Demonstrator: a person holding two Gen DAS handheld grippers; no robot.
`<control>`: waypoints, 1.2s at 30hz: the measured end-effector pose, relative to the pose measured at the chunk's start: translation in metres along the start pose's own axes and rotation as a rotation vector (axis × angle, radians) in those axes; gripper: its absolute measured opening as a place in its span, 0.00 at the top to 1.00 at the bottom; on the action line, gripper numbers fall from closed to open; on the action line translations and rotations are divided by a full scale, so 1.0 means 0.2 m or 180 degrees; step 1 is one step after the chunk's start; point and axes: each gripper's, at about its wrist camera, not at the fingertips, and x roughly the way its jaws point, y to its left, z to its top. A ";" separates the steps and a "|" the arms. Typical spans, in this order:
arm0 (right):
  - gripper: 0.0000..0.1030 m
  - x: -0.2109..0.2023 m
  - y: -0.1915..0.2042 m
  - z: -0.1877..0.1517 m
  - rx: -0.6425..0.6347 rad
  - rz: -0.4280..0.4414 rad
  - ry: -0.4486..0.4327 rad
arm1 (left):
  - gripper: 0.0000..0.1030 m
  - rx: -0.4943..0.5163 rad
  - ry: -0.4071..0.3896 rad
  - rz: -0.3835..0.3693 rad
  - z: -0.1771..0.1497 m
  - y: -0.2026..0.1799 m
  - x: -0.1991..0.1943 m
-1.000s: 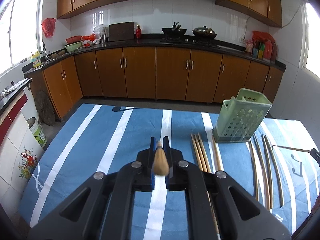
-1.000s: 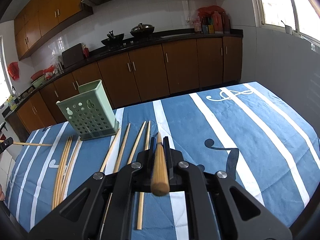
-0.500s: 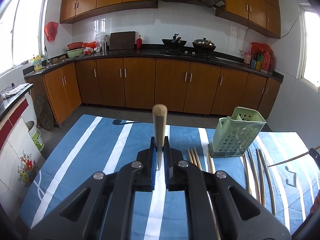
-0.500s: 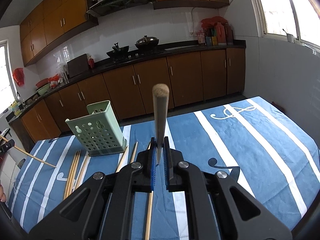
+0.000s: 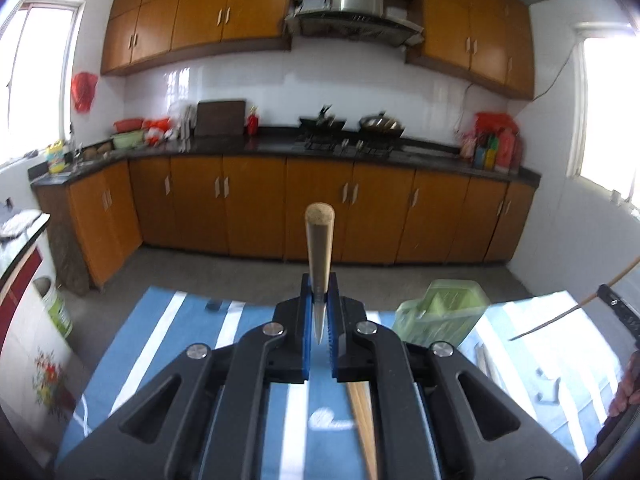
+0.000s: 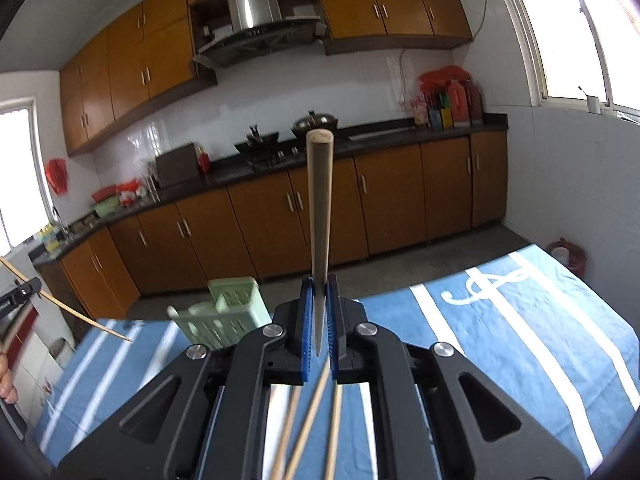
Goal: Organize utensils
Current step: 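Lift the chopstick in the right gripper upright while the left gripper lifts its chopstick, then lower both chopsticks into the green holder and open both grippers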
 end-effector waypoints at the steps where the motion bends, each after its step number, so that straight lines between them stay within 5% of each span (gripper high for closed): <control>1: 0.93 -0.01 0.02 0.04 0.0026 0.0068 -0.0058 | 0.92 -0.0002 -0.0037 -0.0040 0.04 -0.01 -0.01; 7: 0.93 0.03 0.14 0.20 0.0030 0.0368 -0.0171 | 0.92 -0.0046 -0.0154 -0.0407 0.27 -0.17 -0.03; 16: 0.93 0.24 0.27 0.20 -0.0092 0.0465 0.0125 | 0.92 0.0037 0.0089 -0.0660 0.28 -0.40 0.20; 32: 0.93 0.50 0.26 0.00 -0.0057 0.0349 0.0655 | 0.92 -0.0037 0.0575 -0.0589 0.03 -0.44 0.67; 36: 0.92 0.50 0.26 -0.01 -0.0062 0.0349 0.0713 | 0.78 -0.0048 0.0623 -0.0542 0.01 -0.43 0.69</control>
